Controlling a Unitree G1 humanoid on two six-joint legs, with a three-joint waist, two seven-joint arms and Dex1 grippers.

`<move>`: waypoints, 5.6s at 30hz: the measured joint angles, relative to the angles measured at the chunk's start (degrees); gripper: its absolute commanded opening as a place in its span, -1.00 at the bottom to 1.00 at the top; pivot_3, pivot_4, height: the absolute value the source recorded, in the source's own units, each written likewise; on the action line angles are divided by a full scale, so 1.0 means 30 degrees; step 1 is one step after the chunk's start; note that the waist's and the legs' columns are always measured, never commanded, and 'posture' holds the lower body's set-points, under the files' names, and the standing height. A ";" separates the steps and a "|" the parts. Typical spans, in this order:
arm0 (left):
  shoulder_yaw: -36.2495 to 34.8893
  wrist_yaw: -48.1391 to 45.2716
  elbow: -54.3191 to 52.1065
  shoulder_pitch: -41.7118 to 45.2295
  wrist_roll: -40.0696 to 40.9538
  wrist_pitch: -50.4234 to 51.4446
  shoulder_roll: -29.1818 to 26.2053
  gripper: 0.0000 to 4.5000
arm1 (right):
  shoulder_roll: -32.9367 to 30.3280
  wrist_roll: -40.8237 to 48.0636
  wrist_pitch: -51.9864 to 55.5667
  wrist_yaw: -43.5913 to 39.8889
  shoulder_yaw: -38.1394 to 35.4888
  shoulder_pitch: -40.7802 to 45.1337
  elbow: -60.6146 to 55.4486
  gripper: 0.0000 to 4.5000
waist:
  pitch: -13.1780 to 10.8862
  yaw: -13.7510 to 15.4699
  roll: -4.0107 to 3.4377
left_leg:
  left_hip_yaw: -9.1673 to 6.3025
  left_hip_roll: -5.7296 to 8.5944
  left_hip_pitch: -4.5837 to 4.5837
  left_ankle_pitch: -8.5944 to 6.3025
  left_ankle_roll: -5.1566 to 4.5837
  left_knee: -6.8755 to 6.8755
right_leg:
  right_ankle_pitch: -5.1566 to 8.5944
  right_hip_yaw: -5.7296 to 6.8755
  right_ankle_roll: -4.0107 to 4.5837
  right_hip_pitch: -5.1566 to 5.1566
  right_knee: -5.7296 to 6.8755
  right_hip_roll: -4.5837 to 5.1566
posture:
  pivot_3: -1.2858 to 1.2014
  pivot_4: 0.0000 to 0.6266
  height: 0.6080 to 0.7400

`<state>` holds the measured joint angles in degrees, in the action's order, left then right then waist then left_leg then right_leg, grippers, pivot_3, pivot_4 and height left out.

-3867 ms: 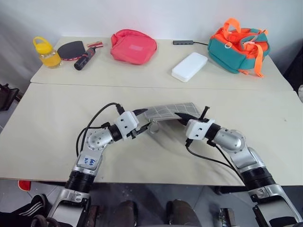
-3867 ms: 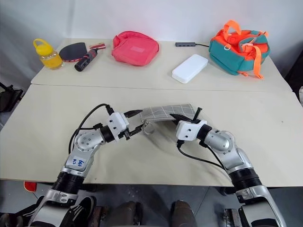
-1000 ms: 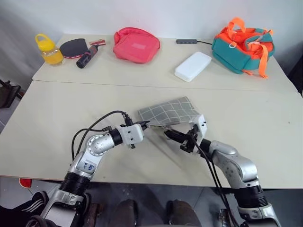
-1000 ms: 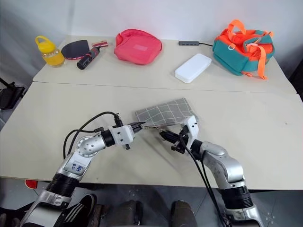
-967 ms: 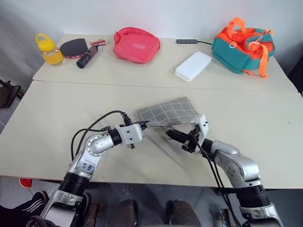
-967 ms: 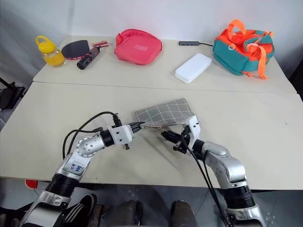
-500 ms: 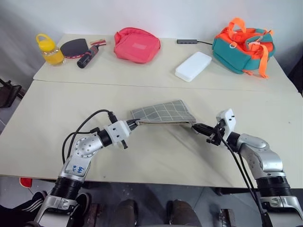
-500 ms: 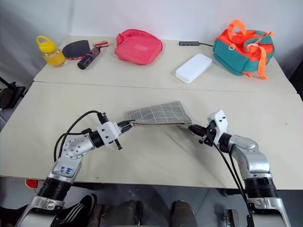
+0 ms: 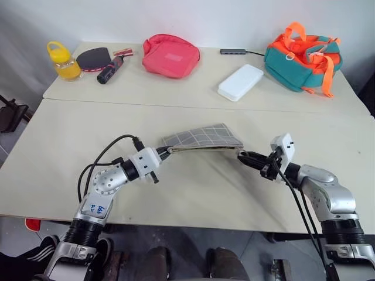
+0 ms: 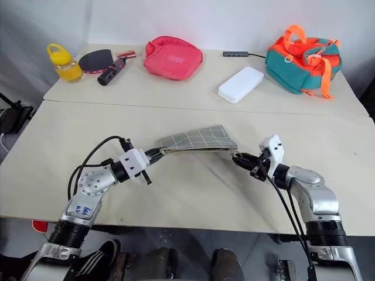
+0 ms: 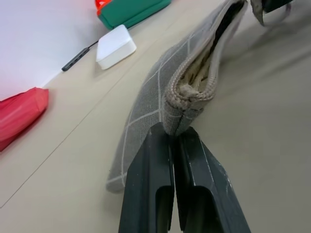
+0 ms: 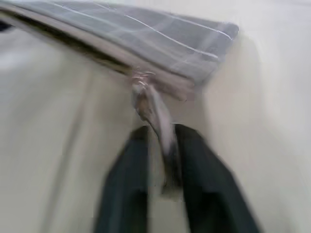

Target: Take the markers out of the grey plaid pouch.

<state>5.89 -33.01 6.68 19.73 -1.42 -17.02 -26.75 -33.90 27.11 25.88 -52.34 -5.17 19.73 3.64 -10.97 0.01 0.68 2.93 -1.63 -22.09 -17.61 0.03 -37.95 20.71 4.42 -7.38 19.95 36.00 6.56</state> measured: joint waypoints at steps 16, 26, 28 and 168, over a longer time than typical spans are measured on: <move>-0.0123 -0.0280 -0.0244 0.0348 0.0473 0.1319 0.0774 -1.00 | 0.3442 -0.1237 -0.4332 0.2047 0.1395 0.2393 -0.4206 -0.84 | 0.0000 0.0013 -0.0001 | 0.0019 0.0006 -0.0063 0.0024 0.0008 -0.0013 | -0.0021 -0.0012 -0.0005 0.0106 0.0071 -0.0006 | 0.03 -0.52 1.00; -0.0108 -0.0167 -0.0926 0.0317 0.0479 0.2020 0.1209 -1.00 | 0.3363 -0.5623 -0.7452 0.3100 0.4207 0.0785 -0.2818 -0.99 | 0.0000 -0.0020 0.0000 | 0.0049 0.0028 -0.0083 0.0085 -0.0036 -0.0030 | -0.0090 -0.0033 -0.0015 0.0105 0.0028 -0.0003 | 0.03 -0.52 1.00; -0.0088 -0.0168 -0.1235 0.0268 0.0475 0.2089 0.1261 -1.00 | 0.3362 -0.5621 -0.7622 0.3078 0.4160 0.0802 -0.2673 -0.99 | 0.0000 -0.0043 0.0000 | 0.0048 0.0017 -0.0078 0.0085 -0.0033 -0.0025 | -0.0092 -0.0035 -0.0012 0.0109 0.0034 -0.0008 | 0.03 -0.52 1.00; -0.0367 -0.0267 -0.0463 0.3035 0.0147 0.4368 -0.2042 -1.00 | -0.1829 -0.6140 -0.2712 -0.3421 0.3611 0.8938 -0.1189 -0.81 | -0.0003 -0.0044 -0.0003 | 0.0105 0.0017 -0.0107 0.0120 -0.0022 -0.0040 | -0.0105 -0.0077 -0.0003 0.0205 0.0118 0.0001 | 0.03 -0.52 1.00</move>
<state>4.79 -33.81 5.29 28.84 -0.98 -3.92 -32.88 -39.39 8.69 17.75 -62.60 5.66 46.55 0.07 -10.98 -0.13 0.67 3.25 -1.58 -22.41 -17.25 -0.03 -38.07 20.40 4.18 -7.39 20.56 36.35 6.56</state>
